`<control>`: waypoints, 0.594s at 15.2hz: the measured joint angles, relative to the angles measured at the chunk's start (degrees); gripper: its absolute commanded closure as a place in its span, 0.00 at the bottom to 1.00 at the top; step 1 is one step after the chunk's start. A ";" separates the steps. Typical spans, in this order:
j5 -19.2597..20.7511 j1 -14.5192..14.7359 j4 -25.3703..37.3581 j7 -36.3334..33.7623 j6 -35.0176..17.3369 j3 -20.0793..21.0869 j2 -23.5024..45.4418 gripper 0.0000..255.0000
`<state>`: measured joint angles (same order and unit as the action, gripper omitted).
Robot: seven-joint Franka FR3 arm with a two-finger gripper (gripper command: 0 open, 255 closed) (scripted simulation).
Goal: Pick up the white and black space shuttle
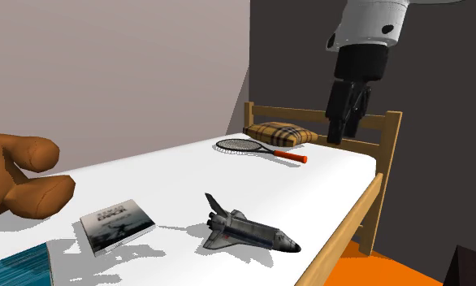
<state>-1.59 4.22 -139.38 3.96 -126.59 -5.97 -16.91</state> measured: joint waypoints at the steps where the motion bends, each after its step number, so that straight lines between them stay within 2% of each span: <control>1: -0.43 0.31 0.22 0.46 -1.50 -0.02 2.03 0.00; 9: -4.85 1.98 4.37 5.70 -11.04 0.03 18.41 0.00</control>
<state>-6.44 6.20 -135.01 9.66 -137.63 -5.95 1.50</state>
